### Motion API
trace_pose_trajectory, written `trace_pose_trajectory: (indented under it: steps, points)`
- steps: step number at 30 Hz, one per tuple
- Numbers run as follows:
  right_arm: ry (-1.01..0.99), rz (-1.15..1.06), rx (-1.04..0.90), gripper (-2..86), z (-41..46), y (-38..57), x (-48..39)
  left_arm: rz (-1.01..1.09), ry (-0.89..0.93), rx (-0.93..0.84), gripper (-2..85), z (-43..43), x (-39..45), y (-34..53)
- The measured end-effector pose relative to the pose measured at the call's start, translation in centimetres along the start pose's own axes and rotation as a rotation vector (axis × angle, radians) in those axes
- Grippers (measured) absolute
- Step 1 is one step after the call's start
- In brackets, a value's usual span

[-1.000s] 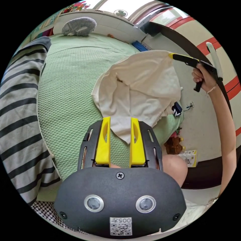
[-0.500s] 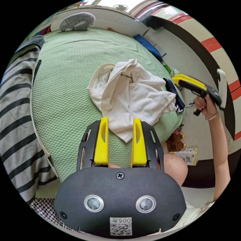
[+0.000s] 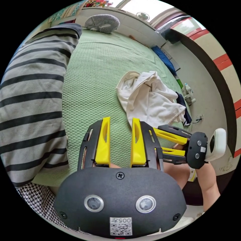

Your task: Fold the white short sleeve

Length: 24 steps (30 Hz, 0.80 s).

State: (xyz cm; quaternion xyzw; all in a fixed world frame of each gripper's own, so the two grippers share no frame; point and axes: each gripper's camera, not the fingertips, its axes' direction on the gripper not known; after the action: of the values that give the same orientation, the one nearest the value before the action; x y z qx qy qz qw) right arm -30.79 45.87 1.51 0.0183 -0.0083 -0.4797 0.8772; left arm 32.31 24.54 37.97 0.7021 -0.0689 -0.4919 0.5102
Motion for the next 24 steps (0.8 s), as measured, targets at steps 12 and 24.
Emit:
trace_pose_trajectory:
  steps: [12, 24]
  points:
    - [-0.042, 0.295, 0.128, -1.0, -4.1, 6.3, 6.7, 0.031, 0.06, -0.005, 12.5, -1.0, 0.0, -1.7]
    - [0.03, 0.741, 0.442, -0.9, -14.5, 20.4, 15.3, 0.027, 0.095, -0.02, 13.2, -0.7, 2.2, -4.4]
